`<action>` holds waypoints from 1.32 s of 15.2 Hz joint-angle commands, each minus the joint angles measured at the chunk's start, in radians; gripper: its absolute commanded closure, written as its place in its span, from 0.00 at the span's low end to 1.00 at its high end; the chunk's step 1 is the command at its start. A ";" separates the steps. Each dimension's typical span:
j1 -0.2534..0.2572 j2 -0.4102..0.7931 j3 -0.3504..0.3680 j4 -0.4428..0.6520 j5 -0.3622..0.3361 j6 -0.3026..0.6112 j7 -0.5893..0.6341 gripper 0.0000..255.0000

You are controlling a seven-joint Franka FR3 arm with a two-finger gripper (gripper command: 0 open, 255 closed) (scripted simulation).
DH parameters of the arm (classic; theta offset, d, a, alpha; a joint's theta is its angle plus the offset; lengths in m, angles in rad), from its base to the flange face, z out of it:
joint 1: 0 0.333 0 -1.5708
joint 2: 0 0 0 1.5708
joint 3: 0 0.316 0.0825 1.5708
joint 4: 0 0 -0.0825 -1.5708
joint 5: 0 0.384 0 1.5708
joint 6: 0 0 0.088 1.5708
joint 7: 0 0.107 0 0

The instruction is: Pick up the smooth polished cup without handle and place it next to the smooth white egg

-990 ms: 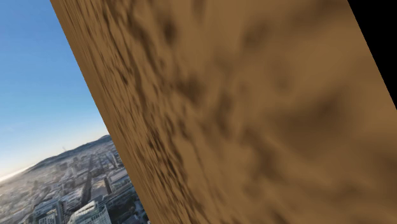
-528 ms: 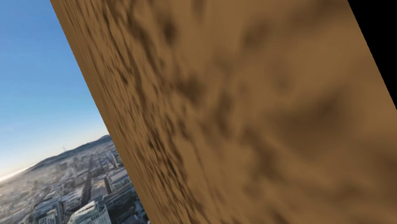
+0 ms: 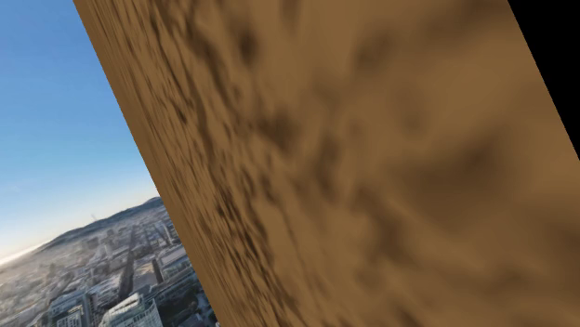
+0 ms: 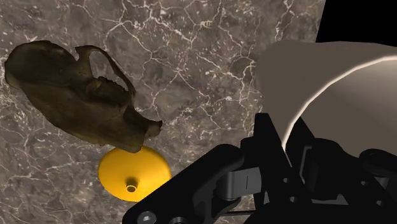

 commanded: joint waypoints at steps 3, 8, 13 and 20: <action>-0.011 -0.107 -0.081 -0.094 0.039 -0.020 -0.108 1.00; -0.027 -0.217 -0.187 -0.198 0.052 -0.046 -0.237 1.00; -0.051 -0.302 -0.292 -0.274 0.034 -0.075 -0.359 1.00; -0.100 -0.375 -0.438 -0.334 -0.022 -0.115 -0.527 1.00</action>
